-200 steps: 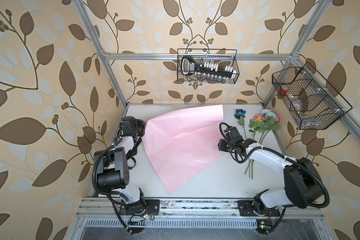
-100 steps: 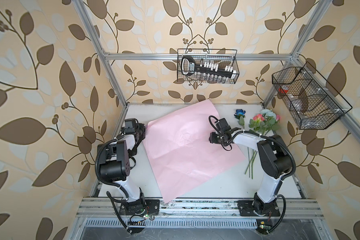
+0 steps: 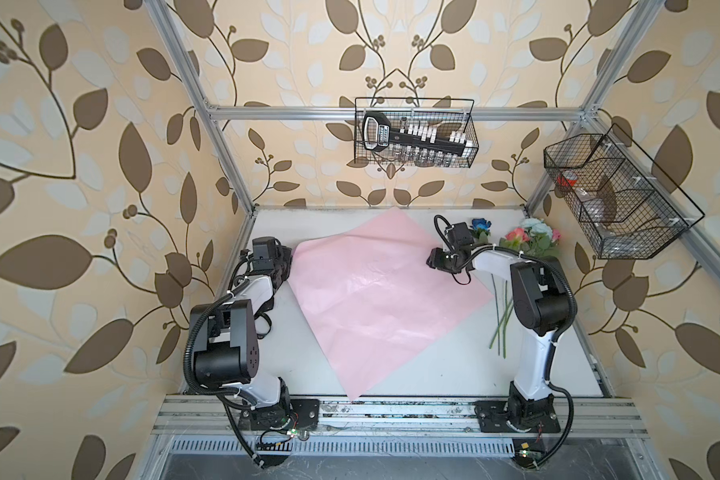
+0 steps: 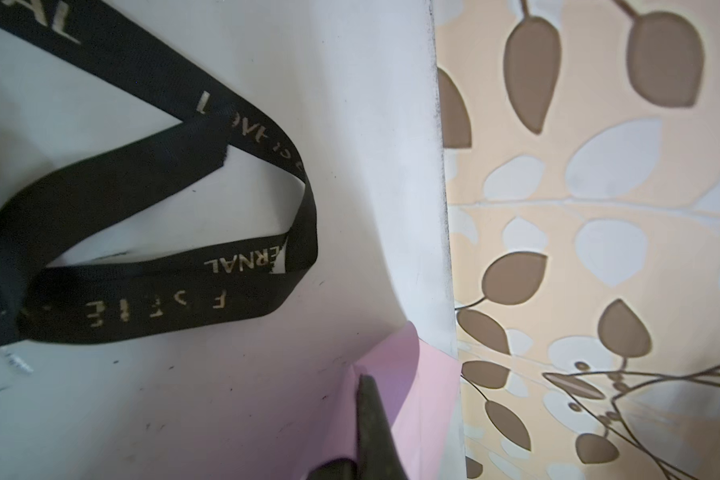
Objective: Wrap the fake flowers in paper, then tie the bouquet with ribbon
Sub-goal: 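Spread the unfolded pink paper flat with both grippers, then release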
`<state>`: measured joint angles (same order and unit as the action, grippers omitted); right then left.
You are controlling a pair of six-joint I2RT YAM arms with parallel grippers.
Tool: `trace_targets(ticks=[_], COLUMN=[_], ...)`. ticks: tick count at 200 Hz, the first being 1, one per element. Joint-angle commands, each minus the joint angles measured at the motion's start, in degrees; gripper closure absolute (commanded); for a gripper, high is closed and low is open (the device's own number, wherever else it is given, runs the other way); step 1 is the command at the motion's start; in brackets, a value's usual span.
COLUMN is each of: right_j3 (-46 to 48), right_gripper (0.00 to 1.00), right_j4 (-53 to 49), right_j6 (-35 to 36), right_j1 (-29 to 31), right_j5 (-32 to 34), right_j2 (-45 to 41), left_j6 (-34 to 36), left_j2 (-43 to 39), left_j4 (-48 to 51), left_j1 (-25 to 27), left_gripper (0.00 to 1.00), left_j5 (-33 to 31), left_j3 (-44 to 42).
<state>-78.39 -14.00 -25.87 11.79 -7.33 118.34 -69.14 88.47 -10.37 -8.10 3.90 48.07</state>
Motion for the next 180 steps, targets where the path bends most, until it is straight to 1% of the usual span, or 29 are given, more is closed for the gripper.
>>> trace_targets(ticks=[1, 9, 23, 33, 44, 62, 72, 90, 113, 130, 144, 154, 163, 180], right_j3=[-4.2, -6.1, -8.4, -9.2, -9.5, -9.6, -9.6, -8.2, -4.5, -0.3, 3.6, 6.7, 9.4, 14.0], right_gripper=[0.44, 0.45, 0.45, 0.45, 0.45, 0.45, 0.45, 0.45, 0.45, 0.45, 0.47, 0.47, 0.48, 0.5], right_j4=[-6.1, -7.0, -8.0, -8.3, -8.6, -9.4, -10.3, -11.2, -11.9, -11.8, -11.9, -11.8, -11.8, -11.3], right_j6=[2.0, 2.3, 2.8, 3.2, 3.9, 4.8, 5.3, 5.6, 5.3, 5.0, 4.6, 4.4, 4.2, 3.8], right_j1=[-1.4, -1.8, -2.7, -3.1, -3.6, -4.0, -4.1, -4.1, -4.2, -4.8, -5.9, -7.2, -8.8, -12.3], right_j5=[0.6, 0.8, 0.1, 0.0, -0.7, -1.8, -2.1, -1.9, 0.1, 3.0, 6.3, 8.0, 9.2, 10.6], right_j2=[5.9, 7.3, 8.7, 8.7, 8.1, 5.9, 4.3, 0.5, -5.8, -10.9, -15.2, -17.9, -20.1, -23.6], left_j6=[0.9, 0.5, -0.5, -1.2, -1.3, -0.7, 0.7, 4.0, 7.7, 11.6, 17.4, 22.0, 25.3, 31.1], left_j2=[-1.3, -1.0, -0.5, -0.8, -2.2, -5.4, -9.5, -15.1, -22.5, -26.6, -27.9, -27.5, -26.8, -24.6], left_j4=[0.3, -0.2, -0.4, -0.2, 0.7, 4.9, 8.7, 17.0, 22.1, 23.6, 22.7, 23.3, 24.3, 25.7], left_j1=[1.3, 1.8, 2.1, 2.0, 2.1, 2.4, 2.5, 2.8, 2.9, 3.3, 4.5, 6.5, 9.3, 17.5], left_gripper=[0.86, 0.77, 0.67, 0.56, 0.42, 0.15, 0.02, 0.01, 0.01, 0.01, 0.01, 0.01, 0.01, 0.01], left_j5=[-3.7, -3.7, -3.5, -3.2, -2.9, -3.6, -4.7, -8.4, -11.4, -10.1, -5.6, -2.2, 0.3, 1.1], left_j3=[-1.7, -2.2, -3.0, -3.5, -4.0, -3.9, -3.4, -1.9, -3.1, -4.6, -5.6, -5.3, -4.6, -3.1])
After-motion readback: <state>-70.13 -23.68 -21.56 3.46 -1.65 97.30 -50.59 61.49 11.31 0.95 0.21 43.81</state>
